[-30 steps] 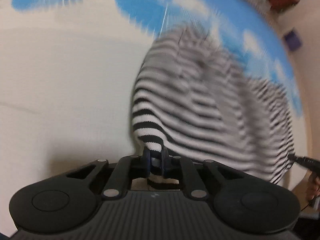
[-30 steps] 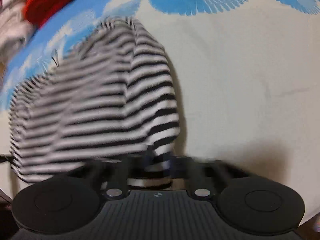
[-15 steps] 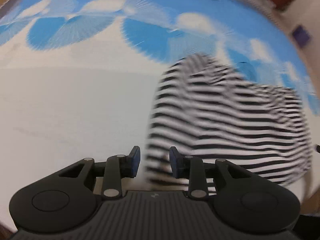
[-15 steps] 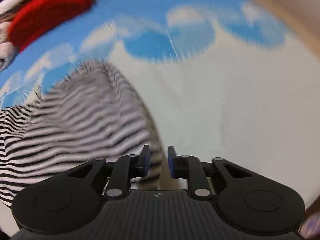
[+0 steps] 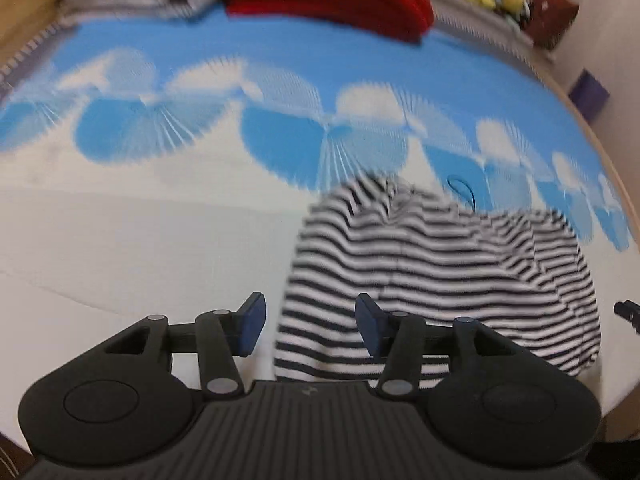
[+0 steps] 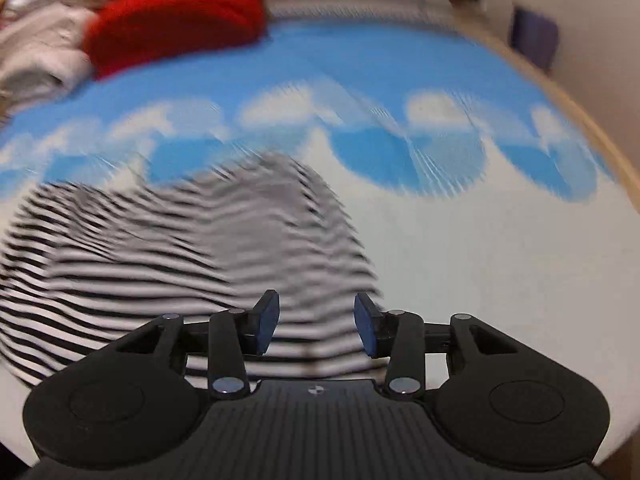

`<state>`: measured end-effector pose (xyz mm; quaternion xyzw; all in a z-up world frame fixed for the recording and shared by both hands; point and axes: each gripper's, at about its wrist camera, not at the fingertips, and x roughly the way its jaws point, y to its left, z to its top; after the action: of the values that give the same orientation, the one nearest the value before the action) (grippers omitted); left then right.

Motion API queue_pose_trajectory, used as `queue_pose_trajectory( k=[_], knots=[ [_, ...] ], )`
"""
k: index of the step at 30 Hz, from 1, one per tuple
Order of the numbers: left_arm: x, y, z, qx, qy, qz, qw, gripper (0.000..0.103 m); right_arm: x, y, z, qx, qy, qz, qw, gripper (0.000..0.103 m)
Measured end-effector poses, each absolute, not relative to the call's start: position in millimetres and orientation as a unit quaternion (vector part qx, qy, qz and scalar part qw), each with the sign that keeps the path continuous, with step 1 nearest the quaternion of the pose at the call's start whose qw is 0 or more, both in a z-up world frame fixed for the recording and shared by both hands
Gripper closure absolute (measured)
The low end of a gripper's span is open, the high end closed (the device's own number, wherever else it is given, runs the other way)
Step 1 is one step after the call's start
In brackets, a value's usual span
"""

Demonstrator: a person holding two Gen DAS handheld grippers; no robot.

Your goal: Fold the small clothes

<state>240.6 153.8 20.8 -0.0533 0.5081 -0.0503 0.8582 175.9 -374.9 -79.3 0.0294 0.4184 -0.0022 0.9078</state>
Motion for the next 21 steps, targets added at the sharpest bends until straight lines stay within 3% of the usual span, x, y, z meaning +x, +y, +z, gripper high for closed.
queue_pose_trajectory(
  k=[2, 3, 4, 5, 7, 21],
  knots=[
    [234, 158, 29, -0.054, 0.484, -0.043, 0.872, 0.040, 166, -343, -68, 0.021, 0.387, 0.030, 0.921, 0.060],
    [228, 161, 30, -0.054, 0.474, -0.037, 0.878, 0.040, 172, -328, -64, 0.018, 0.376, 0.046, 0.925, 0.071],
    [223, 162, 25, -0.046, 0.469, -0.029, 0.881, 0.040, 175, -310, -63, 0.015, 0.368, 0.066, 0.927, 0.091],
    [220, 159, 16, -0.030, 0.479, -0.020, 0.877, 0.041, 174, -288, -61, 0.012, 0.364, 0.089, 0.927, 0.098],
    [222, 156, 1, -0.001, 0.515, 0.001, 0.857, 0.045, 174, -250, -65, 0.005, 0.360, 0.124, 0.925, 0.099],
    [232, 187, -14, -0.022, 0.531, 0.024, 0.847, 0.045, 164, -71, -94, -0.081, 0.362, 0.306, 0.877, 0.098]
  ],
)
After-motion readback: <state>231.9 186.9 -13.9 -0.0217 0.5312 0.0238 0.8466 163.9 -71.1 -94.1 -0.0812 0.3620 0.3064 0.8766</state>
